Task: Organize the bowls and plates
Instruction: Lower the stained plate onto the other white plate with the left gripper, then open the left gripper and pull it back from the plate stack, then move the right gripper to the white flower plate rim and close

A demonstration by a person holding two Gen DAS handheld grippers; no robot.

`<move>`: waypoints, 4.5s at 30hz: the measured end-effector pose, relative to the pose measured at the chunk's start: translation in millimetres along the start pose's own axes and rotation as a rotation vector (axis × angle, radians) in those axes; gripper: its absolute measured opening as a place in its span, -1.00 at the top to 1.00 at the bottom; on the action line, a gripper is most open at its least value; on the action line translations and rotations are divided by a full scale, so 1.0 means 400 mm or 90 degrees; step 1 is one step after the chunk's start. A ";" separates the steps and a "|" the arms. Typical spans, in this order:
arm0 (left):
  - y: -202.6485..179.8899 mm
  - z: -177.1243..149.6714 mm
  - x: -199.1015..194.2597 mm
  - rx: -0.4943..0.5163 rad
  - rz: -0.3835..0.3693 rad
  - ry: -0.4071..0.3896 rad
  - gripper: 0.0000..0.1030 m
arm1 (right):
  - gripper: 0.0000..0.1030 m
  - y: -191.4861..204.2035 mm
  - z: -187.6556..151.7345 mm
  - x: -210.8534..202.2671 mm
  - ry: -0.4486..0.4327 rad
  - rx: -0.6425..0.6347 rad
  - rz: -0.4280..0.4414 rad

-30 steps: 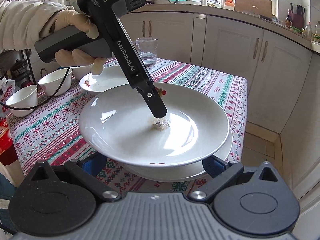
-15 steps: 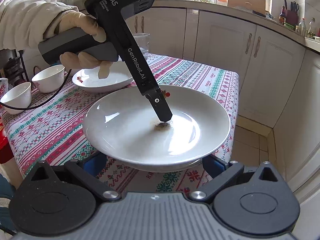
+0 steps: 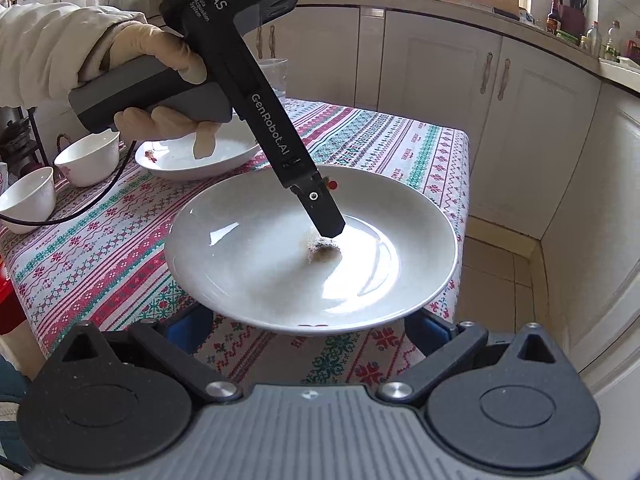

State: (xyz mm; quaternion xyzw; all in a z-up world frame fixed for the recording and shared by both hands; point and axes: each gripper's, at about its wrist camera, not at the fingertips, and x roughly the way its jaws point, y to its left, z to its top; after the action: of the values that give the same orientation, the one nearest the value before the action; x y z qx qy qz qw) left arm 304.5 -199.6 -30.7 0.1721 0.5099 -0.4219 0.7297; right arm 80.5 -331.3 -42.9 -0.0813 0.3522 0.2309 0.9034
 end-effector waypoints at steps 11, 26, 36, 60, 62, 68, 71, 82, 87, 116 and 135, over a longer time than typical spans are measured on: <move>0.004 0.003 -0.003 -0.008 -0.002 -0.002 -0.52 | -1.00 0.001 0.000 -0.006 -0.005 0.006 -0.001; 0.003 0.004 -0.005 -0.001 0.002 0.003 -0.53 | -1.00 -0.001 -0.002 -0.008 -0.006 0.007 -0.002; 0.001 0.003 -0.011 0.002 0.008 0.004 -0.55 | -1.00 0.000 -0.001 -0.010 -0.007 0.007 -0.003; -0.013 -0.045 -0.158 -0.016 0.093 -0.126 -0.69 | -1.00 0.036 0.004 -0.031 -0.018 -0.001 -0.018; -0.028 -0.070 -0.196 -0.023 0.113 -0.158 -0.70 | -1.00 0.046 0.006 -0.043 -0.021 -0.001 -0.019; -0.105 -0.186 -0.312 -0.045 0.222 -0.260 -0.88 | -1.00 0.088 0.012 -0.081 -0.040 -0.010 -0.037; -0.139 -0.255 -0.341 -0.076 0.284 -0.291 -0.90 | -1.00 0.113 0.019 -0.101 -0.056 -0.010 -0.042; -0.145 -0.462 -0.224 -0.278 0.480 -0.289 -0.91 | -1.00 0.166 0.061 -0.110 -0.069 -0.043 -0.011; -0.112 -0.488 -0.167 -0.318 0.486 -0.286 -0.91 | -1.00 0.153 0.097 -0.101 -0.066 -0.054 0.003; 0.065 -0.483 -0.101 -0.413 0.440 -0.306 -0.99 | -1.00 0.109 0.396 0.211 0.072 -0.217 0.148; 0.058 -0.479 -0.110 -0.391 0.439 -0.323 -0.95 | -0.99 0.166 0.589 0.499 0.178 -0.327 0.271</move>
State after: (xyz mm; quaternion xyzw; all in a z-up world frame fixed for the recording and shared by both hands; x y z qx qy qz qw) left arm 202.6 -36.4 -76.3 0.0003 0.3314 -0.0169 0.9434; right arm 319.1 -128.1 -2.4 -0.2610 0.4119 0.4814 0.7284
